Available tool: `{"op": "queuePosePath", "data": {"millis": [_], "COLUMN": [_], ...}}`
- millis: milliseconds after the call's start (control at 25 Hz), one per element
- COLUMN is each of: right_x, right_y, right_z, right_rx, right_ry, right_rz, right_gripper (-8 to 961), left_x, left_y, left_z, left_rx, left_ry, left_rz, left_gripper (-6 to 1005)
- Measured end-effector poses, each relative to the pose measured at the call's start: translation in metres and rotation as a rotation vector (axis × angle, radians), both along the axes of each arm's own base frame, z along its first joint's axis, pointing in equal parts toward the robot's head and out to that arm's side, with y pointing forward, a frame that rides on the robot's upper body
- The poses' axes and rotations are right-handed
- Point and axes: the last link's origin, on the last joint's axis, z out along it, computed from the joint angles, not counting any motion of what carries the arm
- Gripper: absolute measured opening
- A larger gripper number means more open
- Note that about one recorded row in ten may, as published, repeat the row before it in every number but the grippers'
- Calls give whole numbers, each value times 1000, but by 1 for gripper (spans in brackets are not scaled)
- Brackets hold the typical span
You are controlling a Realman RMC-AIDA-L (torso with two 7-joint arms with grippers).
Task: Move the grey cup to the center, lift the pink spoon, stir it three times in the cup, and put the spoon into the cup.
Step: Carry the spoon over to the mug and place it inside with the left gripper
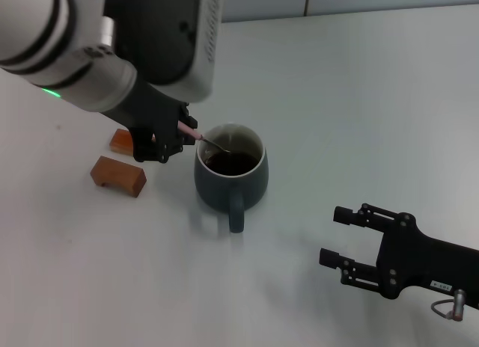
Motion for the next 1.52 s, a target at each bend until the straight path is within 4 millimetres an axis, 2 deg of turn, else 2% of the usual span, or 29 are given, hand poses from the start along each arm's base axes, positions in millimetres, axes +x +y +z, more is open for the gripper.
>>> {"op": "queuePosePath", "data": {"millis": [600, 960, 1520], "right_x": [2, 1, 0], "right_y": [-3, -4, -5], "right_z": [0, -2, -4], "right_rx": [-1, -6, -10], "right_ry": [1, 10, 15], "right_rz": [-10, -14, -16], "right_gripper": [715, 715, 715], "left_x": [4, -1, 10], "left_y": [5, 13, 3], "left_z": [-26, -28, -32], "left_rx": [-38, -10, -72], "left_ry": [110, 168, 127], "left_rz": [-49, -26, -40], "left_gripper": [127, 127, 127]}}
